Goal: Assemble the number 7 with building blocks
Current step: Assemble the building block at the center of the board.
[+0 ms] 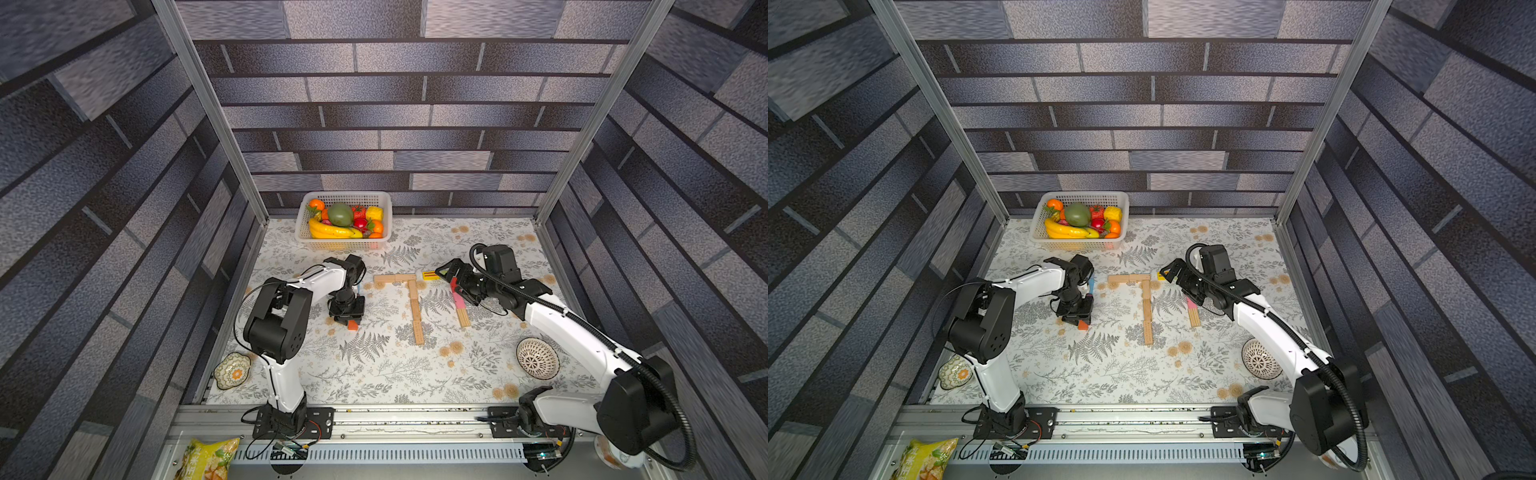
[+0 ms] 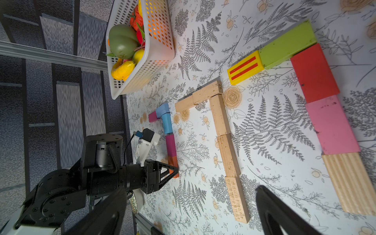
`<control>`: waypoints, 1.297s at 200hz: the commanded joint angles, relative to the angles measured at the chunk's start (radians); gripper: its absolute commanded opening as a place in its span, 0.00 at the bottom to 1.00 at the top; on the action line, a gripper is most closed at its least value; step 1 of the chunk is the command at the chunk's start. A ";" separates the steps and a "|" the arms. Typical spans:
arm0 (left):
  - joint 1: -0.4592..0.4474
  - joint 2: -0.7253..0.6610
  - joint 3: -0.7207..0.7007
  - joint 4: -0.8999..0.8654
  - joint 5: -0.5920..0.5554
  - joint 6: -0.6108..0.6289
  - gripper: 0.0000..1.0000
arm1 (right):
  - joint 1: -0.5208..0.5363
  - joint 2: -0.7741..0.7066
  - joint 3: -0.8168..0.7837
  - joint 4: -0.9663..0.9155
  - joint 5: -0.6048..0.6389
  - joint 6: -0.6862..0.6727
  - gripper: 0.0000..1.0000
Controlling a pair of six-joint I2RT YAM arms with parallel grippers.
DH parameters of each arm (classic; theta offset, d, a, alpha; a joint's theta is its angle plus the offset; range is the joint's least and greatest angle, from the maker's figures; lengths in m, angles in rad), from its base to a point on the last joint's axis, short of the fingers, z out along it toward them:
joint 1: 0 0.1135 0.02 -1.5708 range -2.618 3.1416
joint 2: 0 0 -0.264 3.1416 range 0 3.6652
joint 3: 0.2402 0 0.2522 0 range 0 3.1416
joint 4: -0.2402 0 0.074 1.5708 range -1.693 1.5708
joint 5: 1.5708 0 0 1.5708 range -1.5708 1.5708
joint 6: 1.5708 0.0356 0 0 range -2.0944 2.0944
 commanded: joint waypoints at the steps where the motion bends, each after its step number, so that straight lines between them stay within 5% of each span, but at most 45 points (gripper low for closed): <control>1: 0.008 0.013 0.001 0.001 -0.006 0.024 0.46 | 0.011 0.010 -0.003 0.012 0.019 0.010 1.00; 118: 0.011 -0.099 -0.030 0.013 0.049 0.009 0.58 | 0.047 0.041 0.013 0.015 0.017 0.008 1.00; 154: 0.026 -0.241 0.000 -0.033 0.076 -0.004 0.59 | 0.088 0.110 0.056 0.019 0.007 0.010 1.00; 177: 0.104 -0.391 -0.029 -0.028 0.113 -0.051 0.59 | 0.137 0.213 0.118 0.052 -0.017 0.018 1.00; 217: 0.371 -0.576 -0.200 0.054 0.260 -0.212 0.59 | 0.250 0.460 0.325 0.115 -0.069 0.035 1.00; 259: 0.409 -0.627 -0.272 0.042 0.262 -0.228 0.60 | 0.339 0.698 0.516 0.170 -0.117 0.058 1.00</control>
